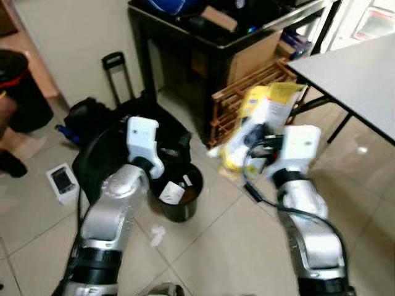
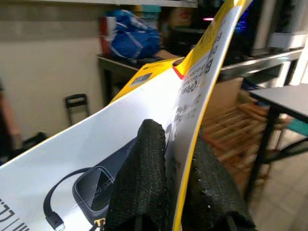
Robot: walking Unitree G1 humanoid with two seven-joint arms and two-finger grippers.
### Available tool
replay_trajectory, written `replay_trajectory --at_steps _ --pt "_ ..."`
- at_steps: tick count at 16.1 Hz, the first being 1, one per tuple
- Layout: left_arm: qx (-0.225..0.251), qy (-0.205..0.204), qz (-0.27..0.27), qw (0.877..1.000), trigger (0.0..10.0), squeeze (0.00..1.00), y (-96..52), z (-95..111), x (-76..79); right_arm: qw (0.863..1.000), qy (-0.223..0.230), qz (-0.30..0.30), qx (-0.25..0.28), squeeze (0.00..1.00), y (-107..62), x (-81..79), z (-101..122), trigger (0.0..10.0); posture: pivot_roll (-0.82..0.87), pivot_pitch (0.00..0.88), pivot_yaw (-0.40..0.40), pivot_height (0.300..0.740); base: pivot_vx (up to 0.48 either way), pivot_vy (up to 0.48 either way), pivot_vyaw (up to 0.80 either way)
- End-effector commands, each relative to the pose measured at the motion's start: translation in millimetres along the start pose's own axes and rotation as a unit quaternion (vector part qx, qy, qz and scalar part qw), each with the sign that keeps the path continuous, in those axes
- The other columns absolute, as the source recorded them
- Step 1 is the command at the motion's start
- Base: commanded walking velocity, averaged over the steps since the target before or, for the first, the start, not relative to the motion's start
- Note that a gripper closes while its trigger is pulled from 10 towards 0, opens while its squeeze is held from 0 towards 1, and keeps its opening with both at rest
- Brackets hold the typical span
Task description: Picking trash to rubbish bin
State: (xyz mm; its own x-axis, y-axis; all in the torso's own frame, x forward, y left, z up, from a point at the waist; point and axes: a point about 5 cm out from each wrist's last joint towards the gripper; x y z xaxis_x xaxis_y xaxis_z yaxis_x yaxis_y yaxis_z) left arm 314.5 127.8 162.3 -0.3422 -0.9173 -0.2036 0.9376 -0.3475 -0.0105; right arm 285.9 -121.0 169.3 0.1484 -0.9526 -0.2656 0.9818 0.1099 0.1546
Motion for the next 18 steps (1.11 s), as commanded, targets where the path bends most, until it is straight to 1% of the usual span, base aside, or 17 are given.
replay_trajectory --at_steps 1,3,4,10,13,16,18 --pt "0.004 -0.006 -0.006 1.0 10.0 0.0 -0.9 2.2 4.2 1.0 -0.001 -0.011 0.004 0.0 -2.1 5.7 3.0 10.0 0.01 0.1 0.04 0.74 0.0 0.0 0.0" --pt "0.0 -0.008 -0.007 1.0 10.0 0.0 -1.0 1.5 4.8 1.0 0.0 -0.011 0.004 0.0 -2.1 5.8 3.1 10.0 0.01 0.103 0.039 0.74 0.0 0.0 0.0" --pt "-0.001 -0.006 -0.009 1.0 10.0 0.0 -1.6 1.4 4.9 1.0 0.0 -0.01 0.004 0.0 -2.5 5.5 3.5 10.0 0.02 0.106 0.04 0.74 0.0 0.33 0.0" --pt "-0.008 -0.004 -0.012 1.0 10.0 0.0 -2.6 -0.7 3.8 1.0 0.0 -0.015 0.003 0.0 -4.5 5.5 2.1 10.0 0.01 0.109 0.047 0.74 0.0 0.48 0.0" --pt "-0.015 0.007 -0.012 1.0 10.0 0.0 -2.5 -2.7 2.9 1.0 -0.001 -0.017 0.003 0.0 -4.7 6.2 2.2 10.0 0.01 0.111 0.049 0.74 0.0 0.465 0.0" --pt "-0.006 0.018 -0.017 1.0 10.0 0.0 -3.9 -1.6 2.4 1.0 -0.002 -0.018 0.002 0.0 -5.5 7.0 2.0 10.0 0.01 0.113 0.049 0.74 0.0 0.0 0.0" --pt "-0.005 0.017 -0.022 1.0 10.0 0.0 -4.0 -1.2 3.0 1.0 -0.003 -0.019 0.002 0.0 -5.7 7.4 2.1 10.0 0.01 0.113 0.05 0.74 0.0 0.0 0.0"
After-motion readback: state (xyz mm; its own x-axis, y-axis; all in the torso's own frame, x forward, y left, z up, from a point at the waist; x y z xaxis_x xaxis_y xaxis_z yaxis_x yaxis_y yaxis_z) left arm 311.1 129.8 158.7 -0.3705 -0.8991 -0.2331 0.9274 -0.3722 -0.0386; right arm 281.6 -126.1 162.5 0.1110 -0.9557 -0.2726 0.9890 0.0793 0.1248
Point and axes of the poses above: a point about 5 cm out from each wrist's last joint towards the gripper, its own y axis pointing out of the wrist towards the gripper, its own z axis along the axis of the wrist's last joint, x = y × z, and after that the axes turned 15 degrees about y, right-handed
